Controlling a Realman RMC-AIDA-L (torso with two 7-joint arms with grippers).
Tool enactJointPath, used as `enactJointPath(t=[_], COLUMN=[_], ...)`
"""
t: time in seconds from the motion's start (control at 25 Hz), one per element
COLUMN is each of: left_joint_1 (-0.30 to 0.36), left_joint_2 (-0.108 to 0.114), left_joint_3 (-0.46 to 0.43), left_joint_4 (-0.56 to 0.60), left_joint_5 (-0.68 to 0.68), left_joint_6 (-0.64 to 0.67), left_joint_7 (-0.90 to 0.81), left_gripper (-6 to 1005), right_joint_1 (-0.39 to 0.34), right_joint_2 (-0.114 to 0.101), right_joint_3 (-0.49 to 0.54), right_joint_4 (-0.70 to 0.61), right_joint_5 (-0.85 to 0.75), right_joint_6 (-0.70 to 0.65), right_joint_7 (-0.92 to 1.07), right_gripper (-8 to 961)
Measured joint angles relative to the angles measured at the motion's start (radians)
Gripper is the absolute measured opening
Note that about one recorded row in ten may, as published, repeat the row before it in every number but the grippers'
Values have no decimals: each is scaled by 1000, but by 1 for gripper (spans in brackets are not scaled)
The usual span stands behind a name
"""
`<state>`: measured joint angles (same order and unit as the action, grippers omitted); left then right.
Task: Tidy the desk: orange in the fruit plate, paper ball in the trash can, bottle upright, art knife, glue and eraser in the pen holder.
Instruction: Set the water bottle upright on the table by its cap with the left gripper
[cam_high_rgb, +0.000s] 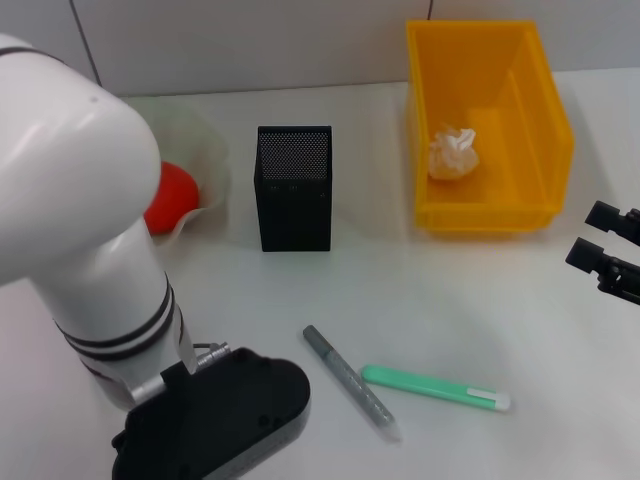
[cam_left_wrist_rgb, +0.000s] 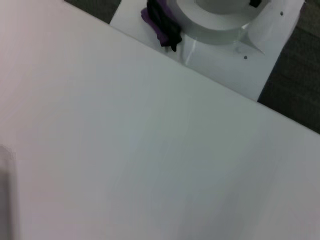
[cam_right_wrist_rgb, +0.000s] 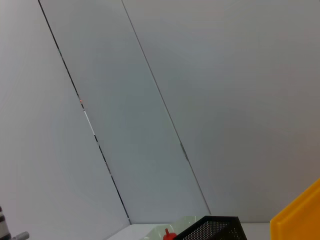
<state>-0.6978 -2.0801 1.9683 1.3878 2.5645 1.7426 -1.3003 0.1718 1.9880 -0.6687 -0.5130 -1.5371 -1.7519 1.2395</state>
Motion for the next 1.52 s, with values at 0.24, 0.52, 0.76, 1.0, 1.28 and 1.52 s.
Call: enactJointPath(t=[0.24, 0.52, 0.76, 1.0, 1.28, 1.52], left_joint_1=[2, 15, 35, 92, 163, 223], left_joint_2=[1, 8, 11, 10, 12, 10], left_joint_3=[-134, -406, -576, -739, -924, -1010], left_joint_4=[81, 89, 73, 74, 97, 86], left_joint_5=[-64, -129, -146, -183, -340, -395], left_joint_6=[72, 84, 95, 99, 95, 67], left_joint_7=[-10, 0, 2, -14, -22, -22], left_gripper=[448, 439, 429, 421, 411, 403], right_joint_1=[0, 1, 15, 36, 59, 65], right_joint_2=[0, -1, -7, -12, -19, -20], right_joint_3=[0, 0, 0, -1, -4, -6], right_joint_4=[1, -3, -7, -15, -15, -13], right_joint_5=[0, 0, 0, 0, -11, -23], right_joint_6=[-10, -12, -11, -12, -8, -4], right_joint_7=[0, -3, -6, -2, 1, 2], right_gripper=[845, 846, 846, 846, 845, 846])
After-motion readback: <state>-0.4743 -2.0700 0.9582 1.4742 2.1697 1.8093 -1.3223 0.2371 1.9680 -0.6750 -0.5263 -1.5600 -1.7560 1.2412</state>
